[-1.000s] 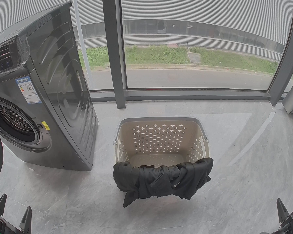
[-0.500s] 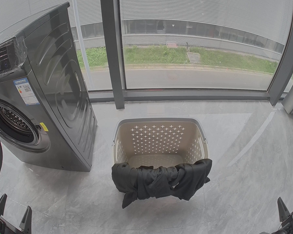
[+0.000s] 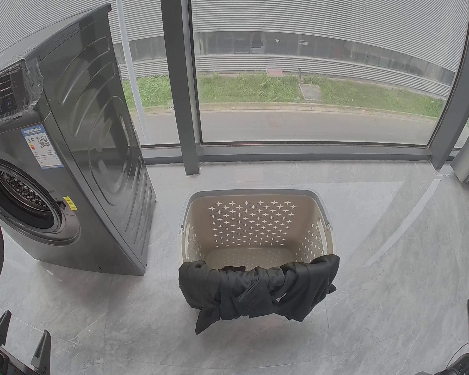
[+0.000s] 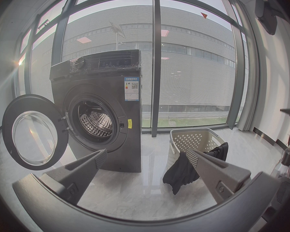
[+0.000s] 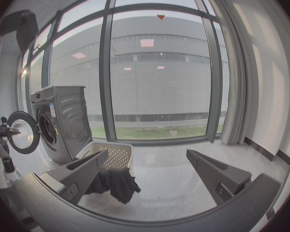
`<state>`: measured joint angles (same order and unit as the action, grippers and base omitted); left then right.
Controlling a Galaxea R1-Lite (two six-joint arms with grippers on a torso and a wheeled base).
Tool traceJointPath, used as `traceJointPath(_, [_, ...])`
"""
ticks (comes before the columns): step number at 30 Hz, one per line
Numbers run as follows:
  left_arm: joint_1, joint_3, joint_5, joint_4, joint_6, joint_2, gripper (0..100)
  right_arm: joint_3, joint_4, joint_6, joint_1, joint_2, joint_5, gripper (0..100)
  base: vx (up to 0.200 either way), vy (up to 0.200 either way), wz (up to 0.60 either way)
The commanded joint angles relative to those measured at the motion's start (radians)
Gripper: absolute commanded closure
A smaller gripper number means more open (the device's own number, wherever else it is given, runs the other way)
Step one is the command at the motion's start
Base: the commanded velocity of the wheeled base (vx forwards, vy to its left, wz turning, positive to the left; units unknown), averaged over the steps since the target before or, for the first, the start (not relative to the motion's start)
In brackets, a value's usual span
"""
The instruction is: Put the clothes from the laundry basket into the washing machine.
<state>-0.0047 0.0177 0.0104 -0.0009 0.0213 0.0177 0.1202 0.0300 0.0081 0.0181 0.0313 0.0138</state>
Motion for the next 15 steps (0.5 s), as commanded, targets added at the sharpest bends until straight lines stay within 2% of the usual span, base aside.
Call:
traceJointPath(1, [0.0,-0.015,0.0,0.001,-0.001,-0.018,0,0.249,-0.056,0.007,0.075,0.226,0.008,0,0.0,0.0,0.0])
traceJointPath(5, [0.0,-0.015,0.0,-0.001,0.002,-0.018,0,0.217,-0.062,0.01,0.129,0.388,0.014,0,0.0,0.0,0.0])
traceJointPath(9, [0.0,-0.015,0.0,0.001,0.002,-0.018,0,0.193,-0.005,0.039,0.214,0.619,0.031,0,0.0,0.0,0.0])
traceJointPath(12, [0.0,-0.015,0.0,0.001,0.002,-0.018,0,0.196,0.053,0.101,0.23,0.771,0.06,0,0.0,0.0,0.0])
traceJointPath(15, [0.0,-0.015,0.0,0.001,0.002,-0.018,0,0.194,0.082,0.105,0.232,0.838,0.077,0,0.0,0.0,0.0])
